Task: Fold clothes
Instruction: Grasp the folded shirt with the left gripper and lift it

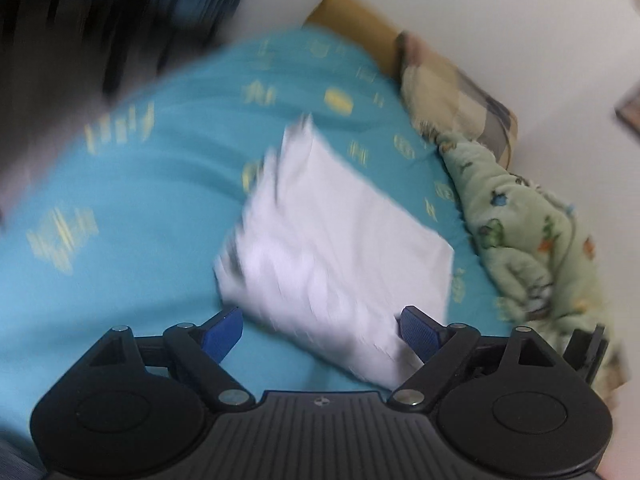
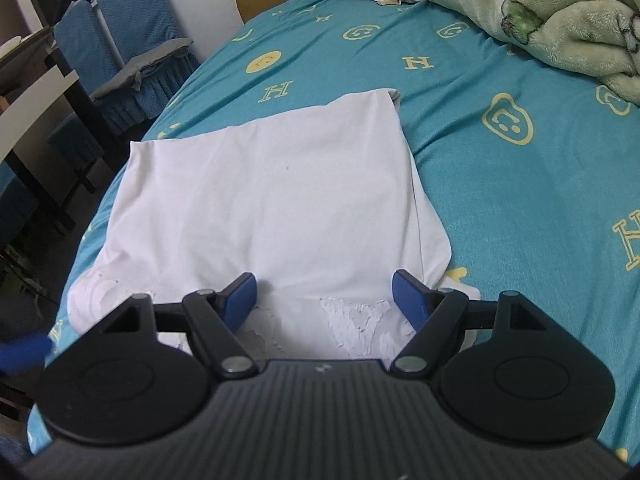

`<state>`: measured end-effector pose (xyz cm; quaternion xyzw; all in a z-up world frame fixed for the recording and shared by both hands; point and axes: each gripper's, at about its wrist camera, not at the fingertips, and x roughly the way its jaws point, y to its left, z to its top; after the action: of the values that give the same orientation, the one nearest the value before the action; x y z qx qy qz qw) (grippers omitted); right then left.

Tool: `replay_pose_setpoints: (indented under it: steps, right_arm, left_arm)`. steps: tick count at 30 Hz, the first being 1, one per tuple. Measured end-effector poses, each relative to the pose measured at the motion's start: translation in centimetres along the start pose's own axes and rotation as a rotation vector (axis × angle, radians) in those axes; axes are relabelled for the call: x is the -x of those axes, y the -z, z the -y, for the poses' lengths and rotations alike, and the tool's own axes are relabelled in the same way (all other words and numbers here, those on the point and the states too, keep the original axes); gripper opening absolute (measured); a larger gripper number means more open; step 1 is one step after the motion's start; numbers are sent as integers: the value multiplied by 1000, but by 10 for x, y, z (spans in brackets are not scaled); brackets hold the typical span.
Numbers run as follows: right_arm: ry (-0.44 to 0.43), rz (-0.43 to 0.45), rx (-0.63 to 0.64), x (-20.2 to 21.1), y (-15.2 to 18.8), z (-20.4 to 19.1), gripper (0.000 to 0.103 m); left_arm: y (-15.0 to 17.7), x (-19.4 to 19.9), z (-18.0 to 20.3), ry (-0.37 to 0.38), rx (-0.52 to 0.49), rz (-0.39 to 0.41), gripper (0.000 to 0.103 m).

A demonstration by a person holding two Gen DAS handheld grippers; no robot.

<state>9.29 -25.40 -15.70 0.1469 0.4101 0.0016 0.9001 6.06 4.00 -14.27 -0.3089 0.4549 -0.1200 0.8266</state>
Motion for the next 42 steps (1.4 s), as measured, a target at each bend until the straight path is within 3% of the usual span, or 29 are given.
replay_pose_setpoints:
  steps: [2, 5, 7, 9, 13, 15, 19, 22, 25, 27, 31, 33, 35, 37, 39, 41, 42]
  right_arm:
    - [0, 1, 0, 0, 0, 0, 76]
    - [-1, 1, -2, 1, 0, 1, 76]
    - [1, 1, -7, 2, 0, 2, 76]
    - [5, 1, -8, 2, 0, 1, 76]
    - [18, -2, -2, 2, 0, -2, 76]
    - [16, -5, -12, 4, -1, -1, 76]
    - [-6, 31, -128, 22, -4, 8, 76]
    - [-151, 47, -346, 42, 1, 24, 79]
    - [-324, 2, -538, 50, 17, 32, 90]
    - [-407, -46, -631, 47, 31, 31, 91]
    - [-477, -201, -772, 17, 52, 26, 91]
    - [-462, -224, -847, 4, 59, 31, 91]
    - [-431, -191, -903, 0, 62, 41, 89]
    - [-401, -140, -933, 3, 62, 51, 74]
    - [-348, -91, -946, 8, 62, 61, 67]
    - [-307, -62, -958, 10, 63, 69, 52]
    - [-295, -63, -964, 9, 63, 72, 38]
  left_arm:
    - [-5, -18, -17, 0, 129, -36, 86]
    - [-13, -34, -44, 49, 327, -15, 82]
    - [-16, -39, -50, 98, 392, -6, 80]
    - [-17, -42, -48, 106, 391, -5, 77]
    - [-16, -45, -35, 18, 284, 9, 55]
    - [-14, -45, -33, 0, 263, 16, 51]
    - [-11, -42, -36, 8, 277, 23, 41]
    - [-10, -39, -38, 22, 293, 27, 35]
    - [-10, -39, -41, 35, 302, 30, 32]
    - [-10, -38, -45, 48, 318, 30, 32]
    - [-11, -40, -49, 70, 351, 31, 29]
    - [-10, -40, -49, 73, 352, 33, 28]
    - [-10, -40, -48, 76, 354, 36, 26]
    - [-10, -40, -48, 79, 356, 38, 25]
    - [-8, -39, -46, 85, 355, 43, 24]
    - [-7, -36, -43, 91, 345, 45, 22]
    - [-6, -35, -42, 94, 340, 47, 22]
